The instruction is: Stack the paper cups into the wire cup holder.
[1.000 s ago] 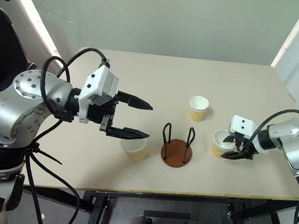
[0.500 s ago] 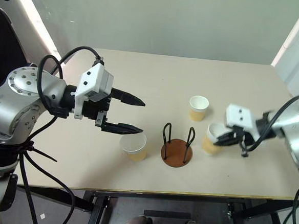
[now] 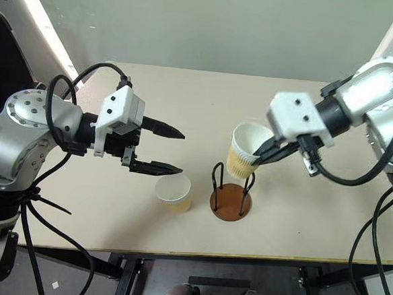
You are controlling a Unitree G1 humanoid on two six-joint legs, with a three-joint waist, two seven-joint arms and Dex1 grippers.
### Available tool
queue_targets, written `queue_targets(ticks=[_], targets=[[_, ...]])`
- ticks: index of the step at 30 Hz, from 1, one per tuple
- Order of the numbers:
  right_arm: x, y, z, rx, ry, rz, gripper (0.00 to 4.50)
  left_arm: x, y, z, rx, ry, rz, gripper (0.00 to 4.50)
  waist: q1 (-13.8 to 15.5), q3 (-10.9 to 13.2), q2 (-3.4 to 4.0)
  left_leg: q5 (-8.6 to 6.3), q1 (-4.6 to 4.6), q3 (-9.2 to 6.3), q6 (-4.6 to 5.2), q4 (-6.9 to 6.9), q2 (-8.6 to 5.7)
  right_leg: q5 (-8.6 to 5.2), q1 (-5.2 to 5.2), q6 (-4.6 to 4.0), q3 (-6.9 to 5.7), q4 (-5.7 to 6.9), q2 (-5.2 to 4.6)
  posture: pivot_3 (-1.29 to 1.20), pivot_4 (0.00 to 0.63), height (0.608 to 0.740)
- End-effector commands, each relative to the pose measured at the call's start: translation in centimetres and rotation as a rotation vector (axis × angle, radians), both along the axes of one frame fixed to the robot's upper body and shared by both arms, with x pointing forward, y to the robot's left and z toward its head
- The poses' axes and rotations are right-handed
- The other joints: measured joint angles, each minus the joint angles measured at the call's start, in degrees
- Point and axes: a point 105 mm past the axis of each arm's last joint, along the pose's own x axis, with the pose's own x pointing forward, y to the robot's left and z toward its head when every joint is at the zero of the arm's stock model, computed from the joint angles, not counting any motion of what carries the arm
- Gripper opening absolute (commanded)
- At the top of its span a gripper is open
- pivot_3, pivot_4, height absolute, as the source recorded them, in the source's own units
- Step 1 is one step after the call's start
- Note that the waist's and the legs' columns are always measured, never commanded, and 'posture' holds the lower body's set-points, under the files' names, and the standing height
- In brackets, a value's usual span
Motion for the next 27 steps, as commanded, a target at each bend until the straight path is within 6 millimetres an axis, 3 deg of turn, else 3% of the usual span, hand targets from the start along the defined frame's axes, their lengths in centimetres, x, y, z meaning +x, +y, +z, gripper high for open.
queue_targets(ticks=[1,9,13,17,19,22,27], targets=[[0.0,0.7,-0.1,-0.029,-0.042,0.054,0.04,-0.6,0.0,0.8,0.006,-0.054,-0.002,4.03,-0.1,0.0,0.0,0.0,0.02,0.0,-0.01,0.0,0.01,-0.01,0.0,-0.02,0.0,0.04,0.0,0.0,0.15,0.74],[1.2,1.4,-1.2,-0.06,-0.071,0.059,0.04,-0.8,-0.2,0.4,0.008,-0.041,-0.002,4.03,-0.2,0.0,0.0,-0.02,0.04,0.0,-0.03,0.01,0.04,-0.02,-0.04,-0.11,-0.04,0.19,0.0,0.0,0.15,0.74],[1.6,1.6,-1.2,-0.067,-0.084,0.055,0.93,-0.7,-0.3,0.3,0.005,-0.043,0.003,4.03,-0.2,0.0,0.0,-0.02,0.04,-0.01,-0.04,0.01,0.04,-0.02,-0.04,-0.12,-0.06,0.2,-0.02,0.0,0.15,0.74],[2.3,1.5,-0.5,-0.064,-0.13,0.033,2.33,-0.6,-0.5,0.2,-0.001,-0.047,0.001,4.03,-0.2,0.0,0.0,-0.05,0.04,-0.01,-0.1,0.0,0.05,-0.02,-0.06,-0.13,-0.07,0.2,-0.01,0.0,0.15,0.74],[3.3,1.0,0.8,-0.047,-0.162,-0.014,3.07,0.3,-0.5,0.4,-0.02,-0.074,0.04,4.03,-0.2,0.0,0.0,-0.06,0.02,-0.01,-0.11,0.0,0.05,-0.02,-0.09,-0.14,-0.06,0.2,-0.01,0.0,0.15,0.74],[6.5,-0.2,1.9,-0.041,-0.255,-0.138,4.14,3.2,-0.1,1.2,-0.074,-0.131,0.176,4.03,-0.1,0.0,-0.01,-0.05,0.03,-0.01,-0.11,0.02,0.04,0.01,-0.08,-0.19,-0.06,0.21,-0.03,0.0,0.15,0.74],[11.3,-1.3,0.4,-0.091,-0.344,-0.288,4.14,6.5,0.0,0.7,-0.097,-0.158,0.337,4.03,-0.1,0.0,-0.01,-0.02,0.12,-0.03,-0.13,0.06,0.06,0.11,-0.06,-0.32,-0.05,0.25,-0.06,0.0,0.15,0.74]])
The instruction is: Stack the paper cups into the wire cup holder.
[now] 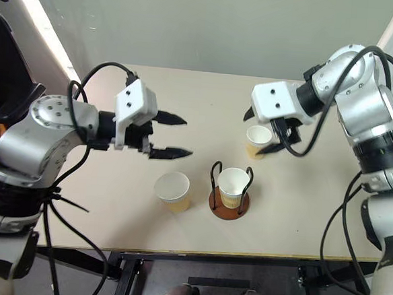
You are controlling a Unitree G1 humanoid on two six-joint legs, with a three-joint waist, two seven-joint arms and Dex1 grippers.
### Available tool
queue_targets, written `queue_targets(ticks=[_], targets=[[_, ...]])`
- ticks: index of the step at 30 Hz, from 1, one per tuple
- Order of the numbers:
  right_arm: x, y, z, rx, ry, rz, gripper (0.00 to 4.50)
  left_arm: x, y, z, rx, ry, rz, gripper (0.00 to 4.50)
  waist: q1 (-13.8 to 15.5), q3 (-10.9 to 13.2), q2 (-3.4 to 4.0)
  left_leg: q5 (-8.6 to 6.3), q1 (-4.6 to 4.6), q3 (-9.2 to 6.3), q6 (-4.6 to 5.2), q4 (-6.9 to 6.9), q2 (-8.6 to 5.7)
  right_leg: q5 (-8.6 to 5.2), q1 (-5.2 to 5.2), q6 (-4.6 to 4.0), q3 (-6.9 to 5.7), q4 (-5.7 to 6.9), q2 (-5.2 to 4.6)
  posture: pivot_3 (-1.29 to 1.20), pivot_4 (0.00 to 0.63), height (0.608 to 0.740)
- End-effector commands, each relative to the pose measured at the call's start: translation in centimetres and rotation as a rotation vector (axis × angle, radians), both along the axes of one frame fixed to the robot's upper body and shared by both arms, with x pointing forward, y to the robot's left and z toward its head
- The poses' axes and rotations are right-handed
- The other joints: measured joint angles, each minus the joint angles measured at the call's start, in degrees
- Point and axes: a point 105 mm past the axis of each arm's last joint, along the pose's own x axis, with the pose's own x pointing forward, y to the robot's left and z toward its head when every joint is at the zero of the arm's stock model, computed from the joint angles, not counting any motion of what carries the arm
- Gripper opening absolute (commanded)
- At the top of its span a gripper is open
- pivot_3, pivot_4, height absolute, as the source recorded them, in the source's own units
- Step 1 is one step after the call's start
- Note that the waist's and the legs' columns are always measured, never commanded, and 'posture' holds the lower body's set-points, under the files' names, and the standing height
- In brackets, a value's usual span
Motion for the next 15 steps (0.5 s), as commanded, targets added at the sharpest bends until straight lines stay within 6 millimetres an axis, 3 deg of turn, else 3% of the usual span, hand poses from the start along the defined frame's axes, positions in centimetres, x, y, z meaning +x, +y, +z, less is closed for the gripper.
queue_targets(ticks=[1,6,14,15], targets=[[2.6,-1.0,-0.5,-0.05,-0.102,-0.076,4.14,1.3,0.2,0.3,0.015,-0.052,0.081,4.03,0.0,0.0,0.01,0.0,-0.03,0.0,0.0,-0.02,0.0,0.01,-0.04,0.02,0.0,-0.01,0.0,0.0,0.15,0.74],[5.4,-1.2,-3.8,-0.1,-0.117,-0.165,4.14,1.3,-0.2,-0.6,-0.003,-0.031,0.09,4.03,0.1,0.0,0.03,-0.15,-0.13,0.0,-0.15,-0.08,0.01,0.33,-0.26,0.57,-0.01,-0.01,0.01,0.0,0.15,0.74],[6.6,-1.2,-7.7,-0.116,-0.046,-0.259,4.14,0.2,0.6,-0.9,-0.017,-0.012,0.131,4.03,0.2,0.0,0.03,-0.11,-0.47,0.03,-0.79,-0.09,0.04,0.32,-0.53,0.57,-0.03,-0.07,0.05,0.0,0.15,0.74],[6.6,-1.1,-7.9,-0.115,-0.041,-0.262,3.78,0.1,0.8,-0.9,-0.018,-0.011,0.138,4.03,0.2,0.0,0.03,-0.12,-0.52,0.04,-0.8,-0.08,0.04,0.32,-0.55,0.57,-0.03,-0.06,0.04,0.0,0.15,0.74]])
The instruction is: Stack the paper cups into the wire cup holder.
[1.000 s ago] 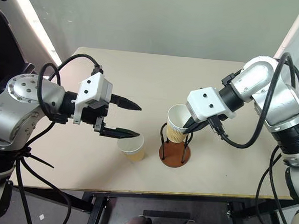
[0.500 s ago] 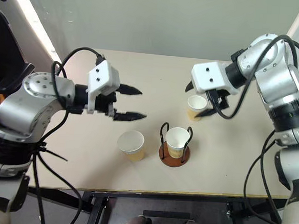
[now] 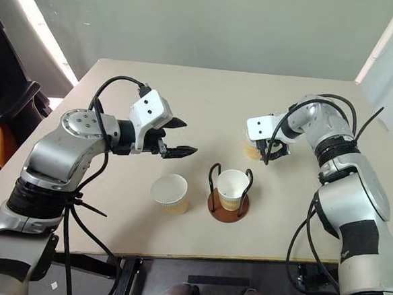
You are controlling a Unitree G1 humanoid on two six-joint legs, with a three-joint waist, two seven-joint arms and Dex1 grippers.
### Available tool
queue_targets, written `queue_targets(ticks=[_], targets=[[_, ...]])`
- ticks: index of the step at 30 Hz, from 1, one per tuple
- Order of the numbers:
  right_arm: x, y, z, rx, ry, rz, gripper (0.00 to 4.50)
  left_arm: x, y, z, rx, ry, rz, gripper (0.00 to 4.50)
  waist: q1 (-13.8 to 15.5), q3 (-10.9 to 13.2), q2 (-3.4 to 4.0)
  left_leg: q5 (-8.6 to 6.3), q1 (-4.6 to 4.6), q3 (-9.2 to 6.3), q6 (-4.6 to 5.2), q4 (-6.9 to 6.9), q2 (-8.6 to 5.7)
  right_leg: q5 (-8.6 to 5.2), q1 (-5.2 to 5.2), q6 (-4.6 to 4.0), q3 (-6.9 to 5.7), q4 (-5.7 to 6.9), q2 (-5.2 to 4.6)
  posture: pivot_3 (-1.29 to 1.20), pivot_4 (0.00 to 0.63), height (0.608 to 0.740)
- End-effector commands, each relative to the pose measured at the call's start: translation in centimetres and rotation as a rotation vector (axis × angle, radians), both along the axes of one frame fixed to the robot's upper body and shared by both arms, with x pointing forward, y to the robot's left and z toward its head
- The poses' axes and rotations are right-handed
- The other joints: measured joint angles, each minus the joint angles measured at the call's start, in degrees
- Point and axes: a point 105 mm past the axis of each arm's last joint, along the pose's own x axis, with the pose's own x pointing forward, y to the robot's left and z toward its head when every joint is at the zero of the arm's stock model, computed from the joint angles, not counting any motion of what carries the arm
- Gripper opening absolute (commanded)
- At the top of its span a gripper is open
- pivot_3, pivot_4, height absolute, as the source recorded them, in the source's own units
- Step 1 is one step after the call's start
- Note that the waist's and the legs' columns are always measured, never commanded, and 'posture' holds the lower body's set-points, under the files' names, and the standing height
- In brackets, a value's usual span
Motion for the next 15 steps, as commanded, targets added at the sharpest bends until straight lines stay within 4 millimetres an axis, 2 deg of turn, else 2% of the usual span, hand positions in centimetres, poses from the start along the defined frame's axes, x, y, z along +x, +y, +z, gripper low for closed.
queue_targets(ticks=[1,7,10,11,15], targets=[[0.4,0.5,0.9,0.011,-0.04,-0.005,3.55,-0.8,0.8,1.8,-0.013,-0.057,0.025,4.03,0.0,0.0,0.0,-0.01,-0.04,0.0,-0.01,0.02,0.0,0.0,-0.03,0.0,0.0,-0.01,0.0,0.0,0.15,0.74],[0.5,0.9,0.0,0.008,-0.033,-0.004,1.39,-1.6,1.5,2.0,-0.006,-0.055,0.035,4.03,0.1,0.0,0.0,-0.03,-0.04,0.0,-0.05,0.03,0.0,-0.01,-0.06,-0.02,0.0,-0.03,0.0,0.0,0.15,0.74],[0.6,0.9,0.7,0.013,-0.053,0.001,0.26,-2.4,1.4,2.7,-0.029,-0.057,-0.008,4.03,0.1,0.0,0.0,-0.03,-0.03,0.0,-0.05,0.06,0.0,-0.01,-0.07,-0.02,0.0,-0.02,-0.01,0.0,0.15,0.74],[0.5,0.9,1.1,0.016,-0.056,0.007,0.04,-2.8,1.4,2.9,-0.035,-0.057,-0.028,4.03,0.1,0.0,0.0,-0.03,-0.03,0.0,-0.05,0.06,0.0,-0.01,-0.08,-0.02,0.0,-0.01,-0.01,0.0,0.15,0.74],[-0.3,0.8,5.3,0.055,-0.088,0.069,0.04,-4.1,1.9,4.1,-0.034,-0.088,-0.103,4.03,0.1,0.0,0.05,-0.03,-0.05,0.0,-0.04,0.03,0.0,-0.01,-0.15,-0.02,-0.01,0.05,0.0,0.0,0.15,0.74]])
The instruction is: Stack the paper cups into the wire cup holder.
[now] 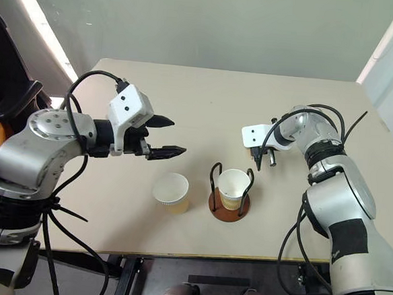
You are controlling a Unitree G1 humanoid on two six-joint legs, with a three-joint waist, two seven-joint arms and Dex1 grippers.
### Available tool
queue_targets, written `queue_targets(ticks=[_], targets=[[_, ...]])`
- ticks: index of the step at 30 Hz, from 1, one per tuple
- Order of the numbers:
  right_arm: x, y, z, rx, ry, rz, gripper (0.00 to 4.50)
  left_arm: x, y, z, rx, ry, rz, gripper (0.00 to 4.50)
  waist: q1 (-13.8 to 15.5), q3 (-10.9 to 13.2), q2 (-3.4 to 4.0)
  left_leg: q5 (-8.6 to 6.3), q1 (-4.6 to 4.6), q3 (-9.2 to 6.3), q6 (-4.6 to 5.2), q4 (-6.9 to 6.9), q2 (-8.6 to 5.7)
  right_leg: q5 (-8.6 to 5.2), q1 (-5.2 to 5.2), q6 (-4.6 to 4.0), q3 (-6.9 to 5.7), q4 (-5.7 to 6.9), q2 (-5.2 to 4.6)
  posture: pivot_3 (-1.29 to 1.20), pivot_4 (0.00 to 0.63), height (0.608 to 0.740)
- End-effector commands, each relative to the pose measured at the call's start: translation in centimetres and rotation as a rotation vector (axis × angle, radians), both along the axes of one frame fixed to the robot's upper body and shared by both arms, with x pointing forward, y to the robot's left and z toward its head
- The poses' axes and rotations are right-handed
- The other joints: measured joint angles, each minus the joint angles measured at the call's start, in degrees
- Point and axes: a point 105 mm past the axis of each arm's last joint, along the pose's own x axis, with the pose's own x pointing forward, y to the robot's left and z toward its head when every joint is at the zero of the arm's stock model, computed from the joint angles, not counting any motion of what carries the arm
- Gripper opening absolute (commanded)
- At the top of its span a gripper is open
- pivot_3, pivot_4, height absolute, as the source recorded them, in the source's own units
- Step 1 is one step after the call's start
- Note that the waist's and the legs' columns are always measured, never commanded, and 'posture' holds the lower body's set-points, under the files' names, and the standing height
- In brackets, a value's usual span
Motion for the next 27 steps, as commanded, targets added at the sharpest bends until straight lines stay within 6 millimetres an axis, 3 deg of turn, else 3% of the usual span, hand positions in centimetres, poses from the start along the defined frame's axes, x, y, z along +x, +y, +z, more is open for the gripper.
queue_targets(ticks=[1,6,8,12,15,19,21,27], targets=[[-1.0,0.7,7.4,0.078,-0.098,0.116,0.04,-1.3,0.5,2.6,-0.013,-0.093,-0.057,4.03,0.0,0.0,0.05,0.0,-0.01,0.0,0.01,-0.01,0.0,0.0,-0.02,0.0,0.0,0.01,0.0,0.0,0.15,0.74],[-6.0,2.5,13.5,0.202,-0.072,0.381,0.04,-3.6,0.8,2.7,-0.004,-0.043,-0.198,4.03,-0.1,0.0,0.01,0.11,-0.23,-0.01,-0.19,-0.05,0.05,-0.06,-0.18,-0.1,-0.03,-0.03,0.08,0.0,0.15,0.74],[-8.2,3.1,14.5,0.238,-0.062,0.453,0.04,-4.5,0.9,2.4,-0.003,0.003,-0.256,4.03,-0.2,0.0,0.02,0.09,-0.32,-0.01,-0.27,-0.05,0.1,-0.14,-0.2,-0.22,-0.03,-0.05,0.16,0.0,0.15,0.74],[-12.5,3.5,12.8,0.147,0.013,0.578,0.04,-5.5,0.7,0.8,-0.023,0.121,-0.344,4.03,0.0,0.0,-0.01,0.16,-0.34,-0.13,-0.35,0.01,0.15,-0.33,-0.12,-0.48,-0.04,-0.04,0.25,0.0,0.15,0.74],[-14.3,3.7,11.8,0.105,0.062,0.627,0.04,-5.6,0.8,0.4,-0.03,0.146,-0.364,4.03,-0.2,0.0,-0.01,0.16,-0.26,-0.15,-0.35,0.01,0.17,-0.36,-0.07,-0.45,-0.02,-0.05,0.24,0.0,0.15,0.74],[-15.4,3.9,10.7,0.063,0.106,0.665,0.04,-5.6,1.0,0.2,-0.017,0.16,-0.378,4.03,-0.5,0.0,-0.01,0.28,-0.19,-0.16,-0.22,-0.04,0.21,-0.45,-0.11,-0.61,-0.01,0.04,0.24,0.0,0.15,0.74],[-15.3,4.0,10.0,0.027,0.108,0.676,0.04,-5.5,1.1,-0.2,0.0,0.165,-0.374,4.03,-0.6,0.0,-0.02,0.14,-0.09,-0.16,0.29,-0.09,0.23,-0.52,-0.09,-0.78,-0.01,0.16,0.24,0.0,0.15,0.74],[-14.8,4.7,8.9,-0.035,0.116,0.706,0.04,-5.3,1.2,-0.5,0.014,0.162,-0.356,4.03,-0.7,0.0,-0.03,0.36,0.15,-0.16,0.42,-0.06,0.22,-0.44,0.02,-0.94,0.01,0.42,0.23,0.0,0.15,0.74]])
